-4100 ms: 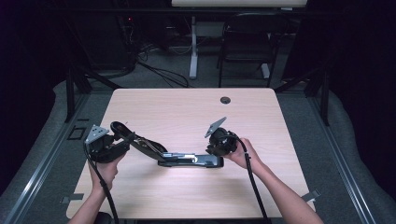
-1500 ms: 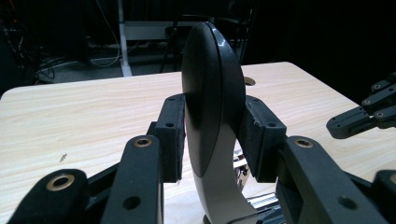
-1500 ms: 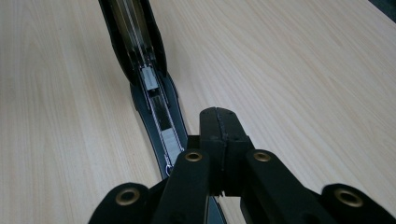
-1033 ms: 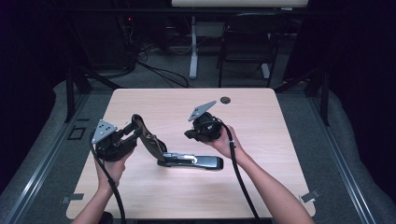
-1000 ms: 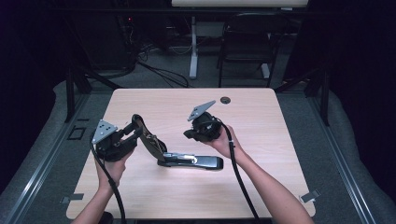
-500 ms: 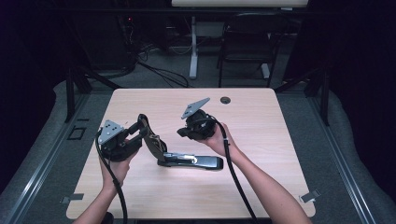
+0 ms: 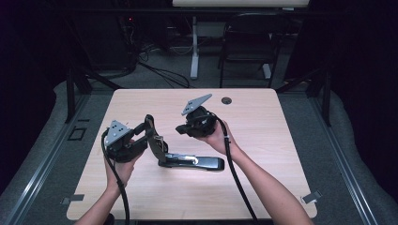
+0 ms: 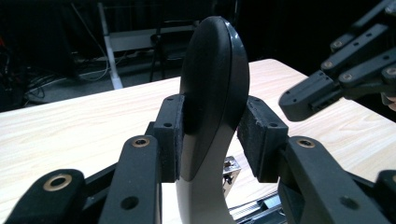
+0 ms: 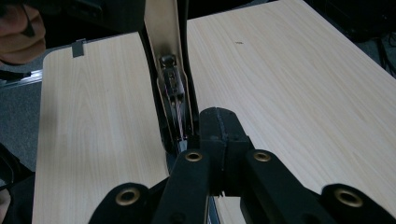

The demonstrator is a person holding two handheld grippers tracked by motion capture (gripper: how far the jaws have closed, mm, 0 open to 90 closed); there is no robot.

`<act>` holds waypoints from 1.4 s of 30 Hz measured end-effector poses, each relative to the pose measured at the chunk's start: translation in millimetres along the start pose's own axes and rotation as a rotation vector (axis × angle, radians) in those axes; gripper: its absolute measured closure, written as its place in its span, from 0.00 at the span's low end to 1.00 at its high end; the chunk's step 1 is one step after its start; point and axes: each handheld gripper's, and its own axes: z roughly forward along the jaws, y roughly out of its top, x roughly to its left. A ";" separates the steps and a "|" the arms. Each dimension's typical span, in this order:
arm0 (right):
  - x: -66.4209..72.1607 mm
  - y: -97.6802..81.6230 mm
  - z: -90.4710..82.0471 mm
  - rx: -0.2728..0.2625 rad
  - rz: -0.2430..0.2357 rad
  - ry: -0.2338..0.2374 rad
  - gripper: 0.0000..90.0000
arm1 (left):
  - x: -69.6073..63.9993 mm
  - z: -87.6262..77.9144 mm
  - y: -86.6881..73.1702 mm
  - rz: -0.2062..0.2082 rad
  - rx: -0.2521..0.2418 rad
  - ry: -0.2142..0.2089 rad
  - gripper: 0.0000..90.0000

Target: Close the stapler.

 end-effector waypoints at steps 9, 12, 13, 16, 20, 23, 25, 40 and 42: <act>6.2 9.3 -2.4 -0.022 -0.019 -0.003 1.00 | -3.6 6.5 -6.7 0.011 0.024 -0.020 0.68; 6.3 10.7 -3.8 -0.031 -0.018 -0.002 1.00 | -7.5 11.7 -11.0 0.025 0.049 -0.032 0.68; 6.2 11.3 -4.6 -0.035 -0.019 -0.001 1.00 | -8.6 12.9 -12.2 0.027 0.055 -0.037 0.68; 6.1 12.6 -7.0 -0.054 -0.013 0.001 1.00 | -11.7 15.1 -13.9 0.032 0.052 -0.033 0.67; 7.3 15.0 -11.0 -0.081 -0.019 0.001 1.00 | -13.5 15.7 -15.4 0.030 0.045 -0.029 0.67; 9.1 17.2 -13.3 -0.096 -0.025 0.000 1.00 | -15.6 16.6 -15.4 0.034 0.045 -0.029 0.67; 9.7 18.6 -14.4 -0.102 -0.026 0.002 1.00 | -17.9 17.7 -15.7 0.039 0.043 -0.032 0.67; 9.9 13.2 -22.0 -0.139 -0.009 0.016 1.00 | -32.9 24.6 -16.6 0.114 0.068 -0.065 0.65; 9.5 10.6 -23.8 -0.137 -0.008 0.009 1.00 | -33.0 25.6 -17.3 0.111 0.077 -0.077 0.65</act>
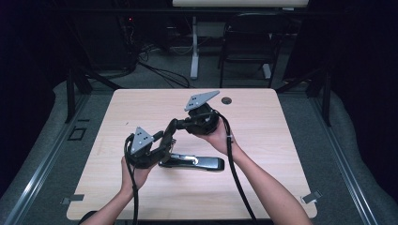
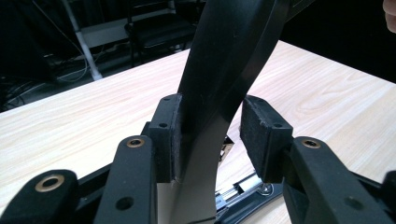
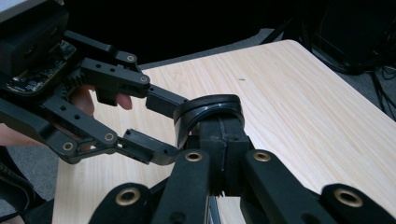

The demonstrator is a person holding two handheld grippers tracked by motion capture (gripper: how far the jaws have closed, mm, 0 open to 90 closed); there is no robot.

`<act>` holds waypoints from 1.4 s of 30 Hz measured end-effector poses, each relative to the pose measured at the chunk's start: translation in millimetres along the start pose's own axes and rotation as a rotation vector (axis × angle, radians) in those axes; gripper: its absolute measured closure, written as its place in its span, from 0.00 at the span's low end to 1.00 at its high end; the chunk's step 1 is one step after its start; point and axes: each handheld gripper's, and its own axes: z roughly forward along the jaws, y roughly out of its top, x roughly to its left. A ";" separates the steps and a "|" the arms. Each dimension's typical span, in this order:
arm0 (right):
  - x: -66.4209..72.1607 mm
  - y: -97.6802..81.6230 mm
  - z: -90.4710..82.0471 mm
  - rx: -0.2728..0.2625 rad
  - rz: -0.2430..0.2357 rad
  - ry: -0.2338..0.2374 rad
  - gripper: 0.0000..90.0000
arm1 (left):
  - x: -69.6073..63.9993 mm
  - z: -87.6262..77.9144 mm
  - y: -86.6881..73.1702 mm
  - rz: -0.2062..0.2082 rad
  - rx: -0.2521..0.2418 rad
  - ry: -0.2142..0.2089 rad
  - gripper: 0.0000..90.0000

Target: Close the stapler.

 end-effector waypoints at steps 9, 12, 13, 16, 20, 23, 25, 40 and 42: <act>-6.7 -15.0 -9.8 -0.001 0.037 -0.003 1.00 | 2.6 6.6 -5.5 -0.029 0.042 -0.040 0.67; -6.9 -17.2 -11.3 -0.002 0.039 0.002 1.00 | 3.7 8.3 -6.4 -0.035 0.052 -0.053 0.65; -7.1 -17.7 -11.9 0.003 0.035 0.002 1.00 | 4.6 8.7 -6.8 -0.038 0.054 -0.062 0.64; -6.2 -19.2 -13.3 0.006 0.034 -0.002 1.00 | 7.7 9.1 -7.4 -0.053 0.067 -0.078 0.58; -6.8 -22.9 -15.5 0.003 0.045 -0.003 1.00 | 11.6 6.9 -7.8 -0.066 0.070 -0.083 0.45; -7.2 -26.2 -17.5 0.005 0.051 -0.007 1.00 | 17.4 2.7 -8.1 -0.075 0.064 -0.088 0.40; -7.8 -28.7 -19.2 0.009 0.054 -0.009 1.00 | 22.5 -1.3 -9.0 -0.091 0.059 -0.080 0.37; -14.1 -56.9 -29.7 0.056 0.097 -0.028 1.00 | 67.5 -9.4 -20.0 -0.189 0.079 0.029 0.20; -15.0 -61.0 -30.8 0.061 0.101 -0.028 1.00 | 71.0 -8.5 -21.6 -0.195 0.079 0.046 0.18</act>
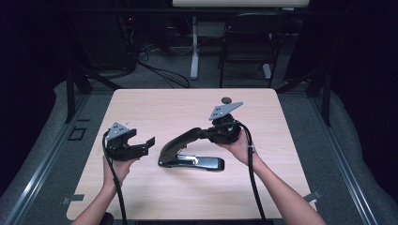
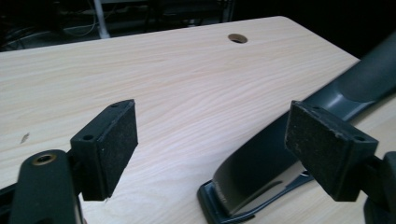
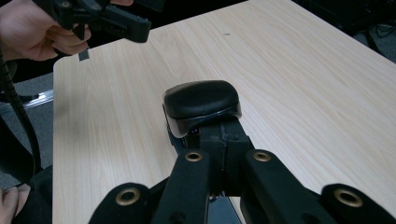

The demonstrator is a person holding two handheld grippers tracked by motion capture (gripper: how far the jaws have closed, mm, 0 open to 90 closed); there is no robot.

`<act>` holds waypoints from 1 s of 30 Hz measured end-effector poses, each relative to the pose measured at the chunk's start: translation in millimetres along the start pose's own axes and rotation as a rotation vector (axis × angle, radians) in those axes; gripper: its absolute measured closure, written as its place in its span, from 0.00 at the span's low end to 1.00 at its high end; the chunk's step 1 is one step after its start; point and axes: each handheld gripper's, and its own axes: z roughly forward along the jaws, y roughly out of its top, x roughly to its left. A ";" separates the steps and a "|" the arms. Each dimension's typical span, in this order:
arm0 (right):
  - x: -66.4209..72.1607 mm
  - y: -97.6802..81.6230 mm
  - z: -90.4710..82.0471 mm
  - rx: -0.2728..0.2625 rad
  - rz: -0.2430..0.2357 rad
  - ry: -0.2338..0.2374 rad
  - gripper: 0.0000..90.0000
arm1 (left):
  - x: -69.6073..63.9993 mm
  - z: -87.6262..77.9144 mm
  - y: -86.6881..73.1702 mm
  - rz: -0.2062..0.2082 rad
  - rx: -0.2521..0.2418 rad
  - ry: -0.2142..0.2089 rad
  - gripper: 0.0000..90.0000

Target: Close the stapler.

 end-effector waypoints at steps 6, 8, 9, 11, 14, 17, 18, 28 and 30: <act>-3.1 -9.5 -0.8 0.008 0.022 -0.001 1.00 | 9.8 4.8 -2.9 -0.019 0.028 0.026 0.16; -4.7 -13.9 -1.1 0.015 0.028 -0.002 1.00 | 12.9 5.8 -3.7 -0.033 0.037 0.029 0.16; -5.1 -16.1 -1.2 0.013 0.032 -0.004 1.00 | 14.1 6.2 -4.0 -0.041 0.042 0.031 0.16; -6.3 -19.9 -1.5 0.016 0.038 -0.005 1.00 | 16.1 7.0 -4.9 -0.047 0.051 0.039 0.16; -7.7 -25.4 -2.1 0.024 0.048 -0.010 1.00 | 19.1 9.7 -7.4 -0.065 0.069 0.042 0.16; -9.0 -30.1 -2.4 0.035 0.058 -0.016 1.00 | 21.0 11.5 -8.2 -0.074 0.082 0.044 0.15; -9.6 -31.1 -2.5 0.040 0.059 -0.016 1.00 | 21.4 11.9 -8.4 -0.078 0.084 0.044 0.15; -13.9 -36.6 1.6 0.055 0.078 -0.028 1.00 | 23.4 13.9 -9.4 -0.079 0.104 0.036 0.15; -14.0 -36.8 2.5 0.055 0.082 -0.034 1.00 | 23.7 14.1 -9.5 -0.079 0.107 0.036 0.15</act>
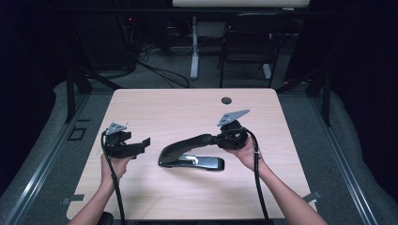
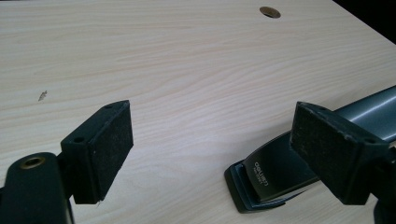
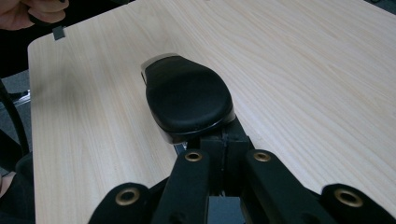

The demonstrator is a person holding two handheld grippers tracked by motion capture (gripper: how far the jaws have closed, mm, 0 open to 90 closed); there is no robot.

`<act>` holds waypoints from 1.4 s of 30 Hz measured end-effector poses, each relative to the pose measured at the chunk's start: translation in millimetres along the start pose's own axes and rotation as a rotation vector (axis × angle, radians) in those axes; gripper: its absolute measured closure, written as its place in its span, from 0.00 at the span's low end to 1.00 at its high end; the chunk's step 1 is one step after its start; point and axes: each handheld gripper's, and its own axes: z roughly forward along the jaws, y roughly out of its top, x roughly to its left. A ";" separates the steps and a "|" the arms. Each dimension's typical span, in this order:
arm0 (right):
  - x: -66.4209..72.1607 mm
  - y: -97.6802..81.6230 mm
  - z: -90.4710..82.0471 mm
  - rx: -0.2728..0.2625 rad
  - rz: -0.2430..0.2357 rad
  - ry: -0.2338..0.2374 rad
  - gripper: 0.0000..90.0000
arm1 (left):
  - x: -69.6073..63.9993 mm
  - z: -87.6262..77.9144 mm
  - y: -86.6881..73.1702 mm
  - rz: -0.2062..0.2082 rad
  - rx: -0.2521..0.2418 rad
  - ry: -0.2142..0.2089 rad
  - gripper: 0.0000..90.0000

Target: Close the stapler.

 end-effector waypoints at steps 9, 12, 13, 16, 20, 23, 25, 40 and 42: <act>-6.7 -1.8 4.3 0.008 0.019 -0.015 1.00 | -0.1 1.3 -0.3 0.001 0.007 0.001 0.14; -8.8 -4.0 6.1 0.019 0.033 -0.016 1.00 | 0.6 1.7 -0.7 0.000 0.015 0.005 0.14; -10.0 -5.4 6.2 0.023 0.036 -0.012 1.00 | 0.8 1.8 -0.7 -0.001 0.018 0.003 0.14; -11.5 -9.9 6.5 0.037 0.041 -0.010 1.00 | 0.9 2.9 -1.1 -0.005 0.018 0.004 0.14; -15.0 -18.1 8.1 0.065 0.054 -0.017 1.00 | 1.0 3.3 -1.3 -0.006 0.022 0.005 0.14; -17.8 -23.5 9.4 0.092 0.068 -0.022 1.00 | 1.1 3.6 -1.4 -0.006 0.025 0.007 0.13; -19.9 -27.2 10.9 0.110 0.077 -0.023 1.00 | 0.9 4.4 -1.7 -0.010 0.028 0.007 0.13; -30.4 -52.3 24.6 0.231 0.106 -0.053 1.00 | 0.6 4.9 -1.8 -0.001 0.044 0.006 0.13; -30.9 -52.3 24.0 0.238 0.110 -0.060 1.00 | 0.7 4.8 -2.0 -0.002 0.041 0.005 0.13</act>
